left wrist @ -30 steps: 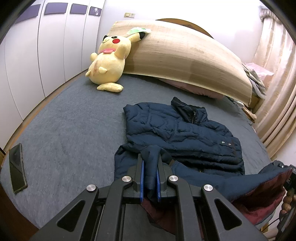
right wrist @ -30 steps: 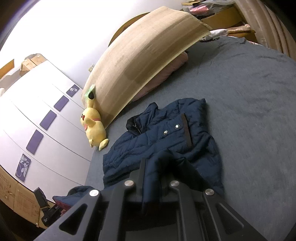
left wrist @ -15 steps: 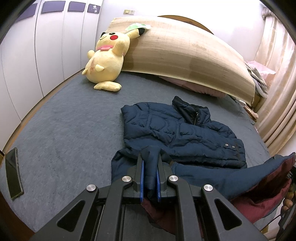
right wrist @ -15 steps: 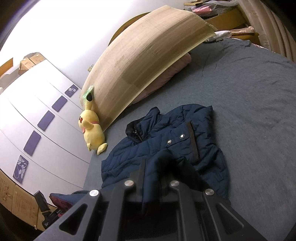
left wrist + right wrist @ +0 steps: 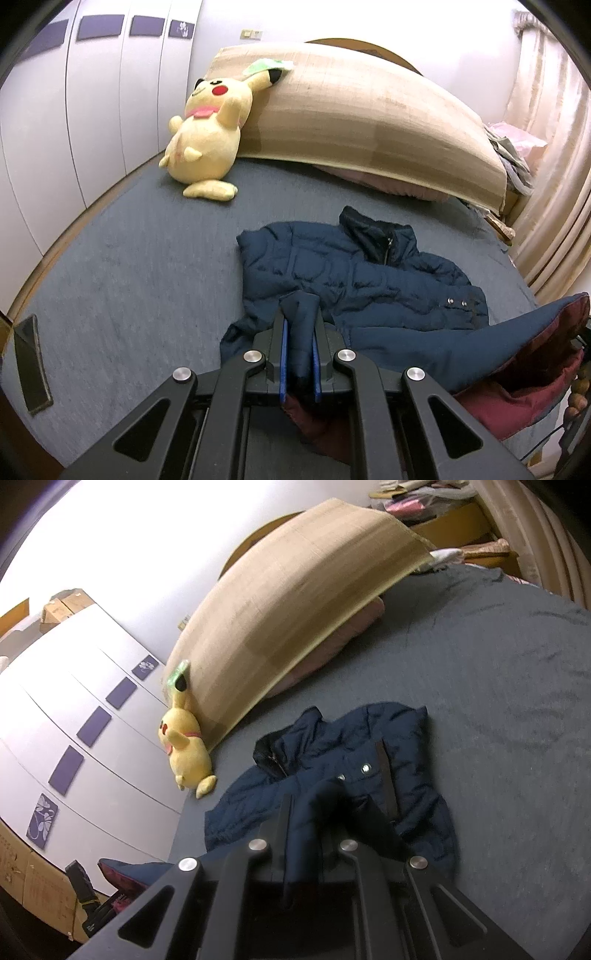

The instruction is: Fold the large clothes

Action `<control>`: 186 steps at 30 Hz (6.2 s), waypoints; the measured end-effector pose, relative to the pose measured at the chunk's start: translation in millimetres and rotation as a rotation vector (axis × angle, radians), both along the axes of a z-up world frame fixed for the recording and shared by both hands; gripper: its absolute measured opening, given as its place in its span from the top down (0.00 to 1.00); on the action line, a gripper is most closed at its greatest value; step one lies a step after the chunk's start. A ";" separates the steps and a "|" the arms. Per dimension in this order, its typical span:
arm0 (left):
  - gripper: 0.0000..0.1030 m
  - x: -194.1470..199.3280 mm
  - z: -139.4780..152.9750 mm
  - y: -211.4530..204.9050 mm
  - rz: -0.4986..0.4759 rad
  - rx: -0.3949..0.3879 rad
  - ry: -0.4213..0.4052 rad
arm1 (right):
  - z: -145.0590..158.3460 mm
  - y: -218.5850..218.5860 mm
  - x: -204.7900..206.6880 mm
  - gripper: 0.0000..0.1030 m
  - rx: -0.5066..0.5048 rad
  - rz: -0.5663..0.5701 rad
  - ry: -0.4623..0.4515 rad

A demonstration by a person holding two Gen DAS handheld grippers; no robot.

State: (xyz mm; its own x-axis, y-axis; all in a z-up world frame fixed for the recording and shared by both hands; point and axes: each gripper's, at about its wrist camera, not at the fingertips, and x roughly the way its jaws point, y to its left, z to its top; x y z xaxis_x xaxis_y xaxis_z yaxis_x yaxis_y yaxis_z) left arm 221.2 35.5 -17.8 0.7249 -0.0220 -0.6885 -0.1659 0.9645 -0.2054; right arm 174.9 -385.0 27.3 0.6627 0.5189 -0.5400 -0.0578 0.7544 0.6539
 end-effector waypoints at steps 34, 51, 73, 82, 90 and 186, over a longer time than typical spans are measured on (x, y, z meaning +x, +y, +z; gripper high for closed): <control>0.90 197.1 -42.4 -11.7 -0.021 0.146 0.149 | -58.2 35.8 206.2 0.91 -0.115 -0.043 0.153; 0.82 260.9 -107.1 7.5 0.002 0.059 0.310 | -122.7 46.5 258.7 0.87 -0.155 -0.035 0.318; 0.22 211.2 -84.0 99.4 0.020 -0.022 0.096 | -83.6 -10.4 228.9 0.00 -0.272 0.073 0.197; 0.22 268.3 -108.7 49.5 -0.132 -0.012 0.170 | -114.8 11.6 258.7 0.07 -0.365 0.123 0.224; 0.91 308.4 -128.3 30.8 -0.090 0.114 0.234 | -99.6 34.5 275.6 0.91 -0.458 0.155 0.182; 0.11 140.0 -94.2 75.0 -0.038 -0.132 0.122 | -118.5 -76.8 123.5 0.09 -0.179 -0.022 0.327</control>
